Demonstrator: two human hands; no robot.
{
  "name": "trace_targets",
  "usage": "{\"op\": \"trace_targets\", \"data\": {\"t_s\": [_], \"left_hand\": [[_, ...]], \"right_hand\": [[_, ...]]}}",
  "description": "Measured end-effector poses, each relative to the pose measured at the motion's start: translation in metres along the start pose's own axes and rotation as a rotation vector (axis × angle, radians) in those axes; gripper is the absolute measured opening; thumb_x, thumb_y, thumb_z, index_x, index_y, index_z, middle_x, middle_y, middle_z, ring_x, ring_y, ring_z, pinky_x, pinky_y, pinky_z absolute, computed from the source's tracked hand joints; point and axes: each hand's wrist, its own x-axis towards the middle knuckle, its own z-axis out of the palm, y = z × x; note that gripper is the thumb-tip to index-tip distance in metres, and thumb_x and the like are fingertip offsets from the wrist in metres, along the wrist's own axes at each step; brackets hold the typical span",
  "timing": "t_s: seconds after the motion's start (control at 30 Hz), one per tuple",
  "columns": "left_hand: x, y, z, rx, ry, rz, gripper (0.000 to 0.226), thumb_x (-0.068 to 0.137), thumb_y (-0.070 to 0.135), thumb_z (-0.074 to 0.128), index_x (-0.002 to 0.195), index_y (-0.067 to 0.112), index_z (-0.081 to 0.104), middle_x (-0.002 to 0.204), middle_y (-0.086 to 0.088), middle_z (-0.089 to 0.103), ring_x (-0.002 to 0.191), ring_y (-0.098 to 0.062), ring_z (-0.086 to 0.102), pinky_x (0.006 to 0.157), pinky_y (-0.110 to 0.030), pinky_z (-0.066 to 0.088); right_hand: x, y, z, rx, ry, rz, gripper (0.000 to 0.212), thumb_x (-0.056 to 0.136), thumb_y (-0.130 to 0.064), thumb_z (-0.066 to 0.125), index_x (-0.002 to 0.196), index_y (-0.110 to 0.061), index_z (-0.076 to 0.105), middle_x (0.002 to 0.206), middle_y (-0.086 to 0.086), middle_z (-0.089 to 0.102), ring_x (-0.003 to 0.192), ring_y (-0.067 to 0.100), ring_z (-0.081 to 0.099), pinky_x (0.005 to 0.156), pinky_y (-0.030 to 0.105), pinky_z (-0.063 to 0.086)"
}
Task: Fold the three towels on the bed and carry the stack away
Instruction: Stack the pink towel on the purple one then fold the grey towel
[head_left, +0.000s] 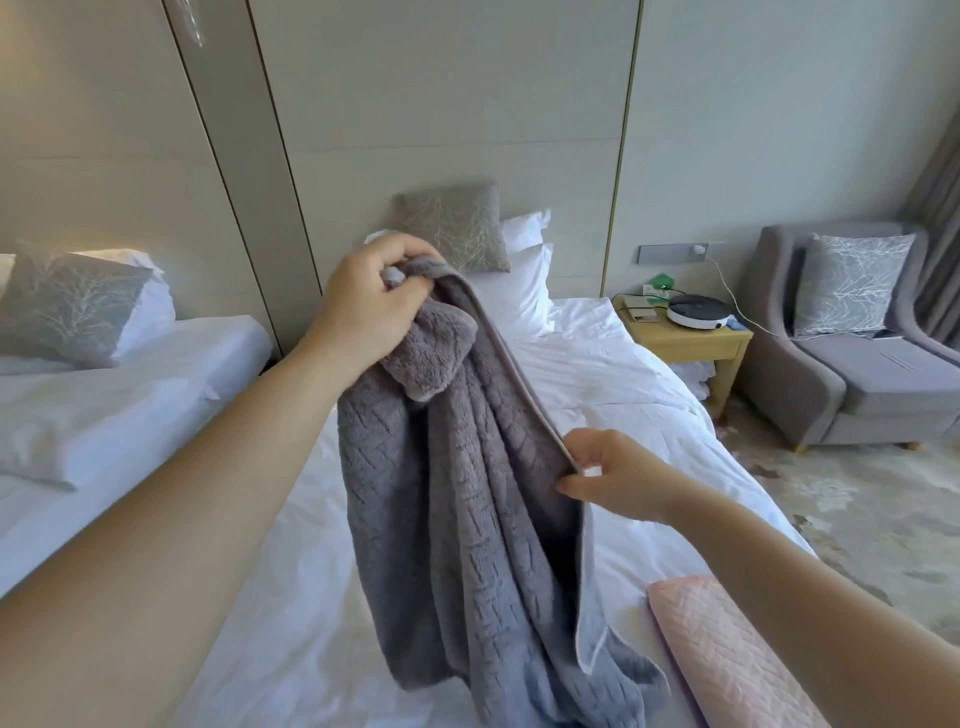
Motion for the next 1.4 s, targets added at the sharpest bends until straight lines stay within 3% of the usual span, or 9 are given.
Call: {"op": "trace_targets", "data": {"t_s": [0.13, 0.23, 0.37, 0.47, 0.57, 0.67, 0.97, 1.07, 1.4], "left_hand": [[0.004, -0.028, -0.012, 0.060, 0.206, -0.155, 0.020, 0.083, 0.012, 0.056, 0.086, 0.028, 0.066, 0.076, 0.015, 0.061, 0.074, -0.006, 0.056, 0.070, -0.024, 0.045], [-0.002, -0.060, -0.023, 0.196, 0.195, -0.332, 0.014, 0.083, 0.021, 0.057, 0.091, 0.031, 0.062, 0.077, 0.012, 0.059, 0.085, -0.024, 0.060, 0.071, -0.034, 0.047], [-0.024, -0.072, -0.004, 0.213, -0.114, -0.338, 0.056, 0.073, 0.037, 0.079, 0.121, 0.029, 0.053, 0.118, 0.010, 0.061, 0.110, -0.010, 0.056, 0.090, -0.025, 0.044], [-0.044, -0.053, 0.031, 0.068, -0.437, -0.161, 0.085, 0.067, 0.044, 0.081, 0.140, 0.031, 0.039, 0.110, 0.039, 0.055, 0.105, 0.017, 0.051, 0.084, 0.004, 0.032], [-0.050, -0.038, 0.054, -0.083, -0.696, -0.123, 0.065, 0.081, 0.030, 0.074, 0.137, 0.034, 0.042, 0.124, 0.036, 0.048, 0.113, 0.015, 0.048, 0.087, 0.001, 0.034], [-0.051, -0.035, 0.060, -0.117, -0.797, -0.151, 0.014, 0.087, 0.025, 0.068, 0.101, 0.024, 0.064, 0.074, 0.016, 0.058, 0.070, -0.002, 0.055, 0.072, -0.013, 0.041], [-0.037, -0.047, 0.044, -0.006, -0.599, -0.138, 0.005, 0.088, 0.019, 0.066, 0.088, 0.024, 0.066, 0.078, -0.021, 0.056, 0.070, -0.017, 0.050, 0.071, -0.028, 0.039], [-0.030, -0.054, 0.034, 0.045, -0.480, -0.151, 0.005, 0.089, 0.017, 0.065, 0.091, 0.022, 0.066, 0.080, 0.001, 0.062, 0.070, -0.006, 0.053, 0.068, -0.016, 0.040], [-0.034, -0.076, 0.019, 0.049, -0.301, -0.239, 0.011, 0.089, 0.017, 0.065, 0.098, 0.024, 0.066, 0.077, 0.020, 0.058, 0.065, 0.011, 0.053, 0.058, -0.003, 0.036]], "right_hand": [[0.000, 0.006, -0.008, -0.055, 0.101, 0.030, 0.007, 0.085, -0.006, 0.060, 0.081, 0.000, 0.061, 0.082, 0.015, 0.058, 0.079, 0.033, 0.057, 0.072, 0.036, 0.045], [0.002, -0.008, -0.028, 0.165, 0.302, 0.009, 0.025, 0.088, -0.006, 0.059, 0.078, -0.027, 0.066, 0.070, -0.004, 0.064, 0.060, 0.007, 0.058, 0.052, 0.011, 0.042], [0.010, -0.040, -0.043, 0.161, 0.204, -0.142, 0.023, 0.089, -0.011, 0.059, 0.088, -0.032, 0.068, 0.077, -0.026, 0.065, 0.074, -0.013, 0.057, 0.066, 0.001, 0.040], [0.019, -0.058, -0.041, 0.072, 0.081, -0.194, 0.022, 0.090, -0.011, 0.059, 0.088, -0.032, 0.067, 0.083, -0.021, 0.066, 0.078, -0.012, 0.056, 0.070, 0.003, 0.041], [0.022, -0.064, -0.040, 0.081, 0.006, -0.208, 0.028, 0.090, -0.010, 0.060, 0.089, -0.037, 0.067, 0.088, -0.019, 0.068, 0.083, -0.009, 0.059, 0.076, 0.008, 0.042], [0.018, -0.056, -0.045, 0.086, -0.015, -0.207, 0.031, 0.089, -0.012, 0.062, 0.084, -0.042, 0.067, 0.083, -0.023, 0.068, 0.079, -0.008, 0.059, 0.073, 0.005, 0.042], [0.001, -0.009, -0.051, -0.191, -0.049, -0.054, 0.011, 0.073, -0.019, 0.070, 0.073, -0.027, 0.061, 0.070, -0.010, 0.057, 0.069, 0.008, 0.052, 0.066, 0.024, 0.043], [-0.007, 0.001, -0.053, -0.231, -0.081, -0.018, 0.006, 0.072, -0.023, 0.067, 0.076, -0.021, 0.063, 0.080, 0.006, 0.061, 0.079, 0.024, 0.057, 0.074, 0.040, 0.048], [-0.023, 0.004, -0.064, 0.014, 0.123, 0.024, 0.005, 0.083, -0.021, 0.071, 0.088, -0.024, 0.072, 0.086, -0.003, 0.070, 0.083, 0.016, 0.064, 0.081, 0.029, 0.049]]}}
